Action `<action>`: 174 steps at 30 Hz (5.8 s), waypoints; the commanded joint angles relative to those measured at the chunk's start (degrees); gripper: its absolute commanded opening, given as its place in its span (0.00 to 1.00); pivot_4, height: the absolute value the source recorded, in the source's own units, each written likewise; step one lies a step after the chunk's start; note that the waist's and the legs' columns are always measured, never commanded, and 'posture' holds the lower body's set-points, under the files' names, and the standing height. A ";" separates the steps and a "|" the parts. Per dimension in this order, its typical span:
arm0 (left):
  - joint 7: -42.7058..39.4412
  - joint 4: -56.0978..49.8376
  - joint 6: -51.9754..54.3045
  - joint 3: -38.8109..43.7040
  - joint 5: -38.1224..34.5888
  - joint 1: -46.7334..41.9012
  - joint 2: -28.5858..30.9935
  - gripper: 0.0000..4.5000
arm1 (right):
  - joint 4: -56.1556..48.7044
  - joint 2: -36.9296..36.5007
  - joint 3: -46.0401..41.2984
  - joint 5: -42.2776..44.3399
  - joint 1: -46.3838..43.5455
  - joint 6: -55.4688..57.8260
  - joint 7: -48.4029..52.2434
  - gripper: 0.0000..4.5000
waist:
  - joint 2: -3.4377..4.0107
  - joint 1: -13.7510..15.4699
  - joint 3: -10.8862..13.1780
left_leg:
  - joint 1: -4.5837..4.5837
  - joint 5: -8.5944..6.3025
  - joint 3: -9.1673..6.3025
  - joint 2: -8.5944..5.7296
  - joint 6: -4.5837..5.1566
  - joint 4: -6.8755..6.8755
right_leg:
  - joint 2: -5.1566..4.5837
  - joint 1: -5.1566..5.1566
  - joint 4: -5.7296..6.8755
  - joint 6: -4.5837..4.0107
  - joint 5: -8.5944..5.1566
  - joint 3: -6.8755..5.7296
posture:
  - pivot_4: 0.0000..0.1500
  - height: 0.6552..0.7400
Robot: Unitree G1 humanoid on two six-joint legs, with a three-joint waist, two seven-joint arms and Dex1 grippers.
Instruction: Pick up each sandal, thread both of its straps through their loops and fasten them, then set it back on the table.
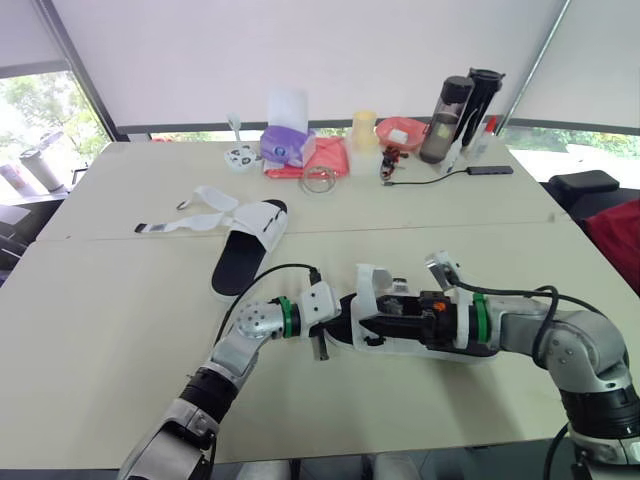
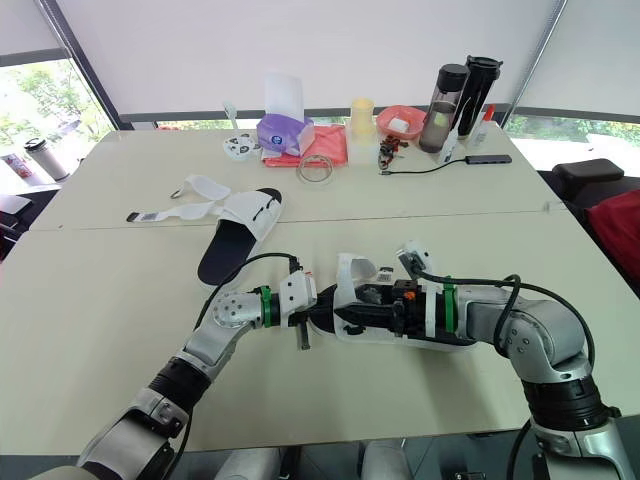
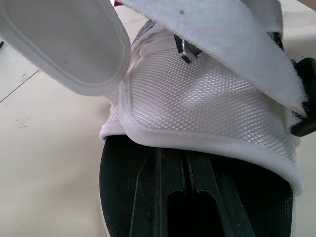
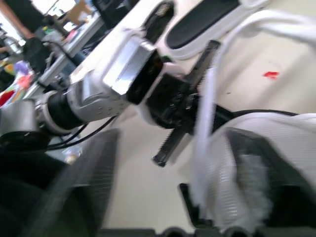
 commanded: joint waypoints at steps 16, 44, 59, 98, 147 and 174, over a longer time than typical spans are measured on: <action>0.87 2.20 1.72 -0.60 2.27 1.56 0.27 0.00 | -4.71 -3.56 0.90 -0.03 2.46 0.16 0.38 0.01 | 0.02 -0.01 0.01 | -0.05 0.00 0.02 0.00 0.01 -0.05 | 0.01 -0.01 -0.02 0.02 -0.01 -0.01 | 1.00 1.00; 0.80 2.59 1.47 -0.81 2.49 1.43 0.15 0.00 | -5.22 -4.84 3.30 -4.77 5.32 -5.29 0.40 0.01 | 0.01 -0.03 0.01 | -0.05 -0.01 0.02 0.00 -0.01 -0.07 | 0.00 0.00 -0.04 0.04 -0.03 -0.01 | 1.00 1.00; 0.67 2.55 1.37 -0.81 2.57 1.58 0.08 0.00 | -7.68 -9.20 11.44 -15.91 7.77 -11.63 0.34 0.01 | 0.00 -0.01 0.00 | -0.02 -0.08 0.00 0.00 -0.12 -0.09 | -0.02 -0.07 -0.12 0.06 -0.05 -0.05 | 1.00 1.00; 0.06 5.42 0.14 -0.87 2.54 0.08 -0.77 0.00 | -10.30 -1.71 -3.98 0.16 8.56 -7.58 -8.13 0.63 | -0.03 0.01 0.02 | -0.06 -0.11 -0.03 -0.01 -0.15 -0.07 | -0.11 0.04 -0.22 0.06 -0.06 -0.07 | 1.00 1.00; 0.62 7.00 -0.34 -1.01 2.97 0.06 -2.12 0.00 | -16.34 2.06 -1.87 8.24 11.44 5.84 -24.52 0.03 | 0.03 0.08 0.00 | -0.27 -0.02 -0.08 -0.02 -0.01 -0.10 | -0.09 -0.10 -0.18 0.05 -0.05 -0.11 | 1.00 1.00; -0.73 7.37 -1.01 -0.88 2.94 -0.29 -1.55 0.00 | -23.68 -4.76 -14.97 19.03 30.93 -5.19 -13.83 0.98 | 0.04 1.31 -0.01 | -0.51 -0.01 -0.10 -0.03 0.02 -0.08 | -0.09 -0.23 -0.21 0.10 -0.07 -0.23 | 1.00 1.00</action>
